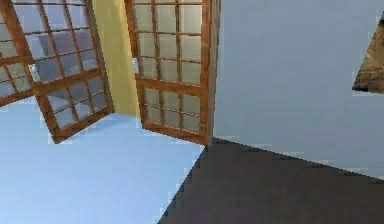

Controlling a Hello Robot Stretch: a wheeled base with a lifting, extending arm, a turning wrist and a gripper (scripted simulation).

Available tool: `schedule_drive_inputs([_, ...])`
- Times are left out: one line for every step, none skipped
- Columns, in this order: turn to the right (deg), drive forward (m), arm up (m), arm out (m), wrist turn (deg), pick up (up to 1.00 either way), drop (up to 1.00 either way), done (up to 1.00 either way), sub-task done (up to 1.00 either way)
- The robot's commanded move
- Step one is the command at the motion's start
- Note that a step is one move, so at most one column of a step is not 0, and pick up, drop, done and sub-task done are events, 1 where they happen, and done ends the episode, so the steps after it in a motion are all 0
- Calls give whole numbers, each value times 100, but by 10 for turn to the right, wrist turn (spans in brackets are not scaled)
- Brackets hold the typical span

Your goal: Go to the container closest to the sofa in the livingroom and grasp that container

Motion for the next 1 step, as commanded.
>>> schedule_drive_inputs([0,20,0,0,0,0,0,0,0])
